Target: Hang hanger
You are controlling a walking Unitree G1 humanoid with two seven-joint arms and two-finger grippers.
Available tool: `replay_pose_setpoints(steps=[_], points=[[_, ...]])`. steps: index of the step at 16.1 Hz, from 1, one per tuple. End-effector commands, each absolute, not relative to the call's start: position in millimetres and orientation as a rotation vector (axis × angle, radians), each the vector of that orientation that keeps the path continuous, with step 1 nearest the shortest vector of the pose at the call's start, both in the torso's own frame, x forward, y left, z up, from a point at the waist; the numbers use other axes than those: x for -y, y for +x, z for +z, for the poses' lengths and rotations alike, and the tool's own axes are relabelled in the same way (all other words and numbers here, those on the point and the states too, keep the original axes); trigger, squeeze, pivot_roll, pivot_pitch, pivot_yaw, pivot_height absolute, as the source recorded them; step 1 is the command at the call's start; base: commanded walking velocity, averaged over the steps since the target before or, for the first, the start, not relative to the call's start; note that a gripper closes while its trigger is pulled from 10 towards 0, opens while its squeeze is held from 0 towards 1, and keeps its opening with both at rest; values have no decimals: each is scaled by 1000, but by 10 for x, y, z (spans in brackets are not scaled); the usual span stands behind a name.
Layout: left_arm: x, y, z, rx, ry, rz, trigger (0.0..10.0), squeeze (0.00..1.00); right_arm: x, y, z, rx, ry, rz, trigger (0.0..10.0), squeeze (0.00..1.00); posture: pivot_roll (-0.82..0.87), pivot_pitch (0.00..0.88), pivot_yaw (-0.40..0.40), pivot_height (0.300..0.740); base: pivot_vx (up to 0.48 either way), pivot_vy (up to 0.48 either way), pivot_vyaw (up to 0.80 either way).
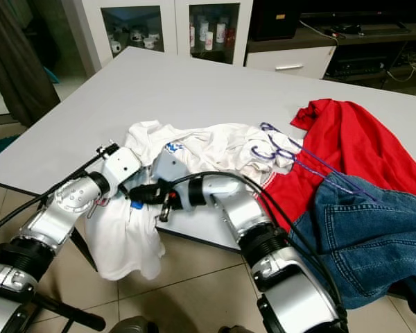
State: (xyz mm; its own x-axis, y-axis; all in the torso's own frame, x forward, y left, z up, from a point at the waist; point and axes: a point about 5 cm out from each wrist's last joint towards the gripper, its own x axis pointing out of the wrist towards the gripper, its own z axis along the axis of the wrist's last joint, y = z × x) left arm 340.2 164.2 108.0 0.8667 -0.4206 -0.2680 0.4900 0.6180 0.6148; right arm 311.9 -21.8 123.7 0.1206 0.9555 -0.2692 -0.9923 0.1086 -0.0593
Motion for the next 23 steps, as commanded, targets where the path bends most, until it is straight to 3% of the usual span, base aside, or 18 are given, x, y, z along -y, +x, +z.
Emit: replay_pose_setpoints(steps=[1, 9, 10, 13, 20, 23], points=[[-1606, 3441, 1159, -59, 719, -513, 10000, 0, 192, 3088, 1161, -227, -257, 1445, 10000, 0, 62, 0, 13, 740, 0, 0, 0], [-1588, 3421, 1150, -40, 708, -513, 10000, 0, 205, 3036, 907, -372, -393, 1461, 10000, 0, 77, 0, 1, 740, 0, 0, 0], [-1590, 3421, 1152, -39, 709, -511, 10000, 0, 216, 3062, 882, -392, -415, 1424, 10000, 0, 78, 0, 0, 740, 0, 0, 0], [-1561, 3442, 1276, 36, 699, -482, 10000, 0, 305, 3412, 983, -405, -421, 1040, 10000, 0, 77, 0, -4, 740, 0, 0, 0], [-1522, 3457, 1577, 215, 667, -419, 10000, 0, 478, 3624, 1047, -383, -464, 767, 10000, 0, 82, 0, -7, 740, 0, 0, 0], [-1538, 3443, 1581, 218, 656, -411, 10000, 0, 450, 3651, 1092, -361, -425, 742, 10000, 0, 82, 0, -7, 740, 0, 0, 0]])
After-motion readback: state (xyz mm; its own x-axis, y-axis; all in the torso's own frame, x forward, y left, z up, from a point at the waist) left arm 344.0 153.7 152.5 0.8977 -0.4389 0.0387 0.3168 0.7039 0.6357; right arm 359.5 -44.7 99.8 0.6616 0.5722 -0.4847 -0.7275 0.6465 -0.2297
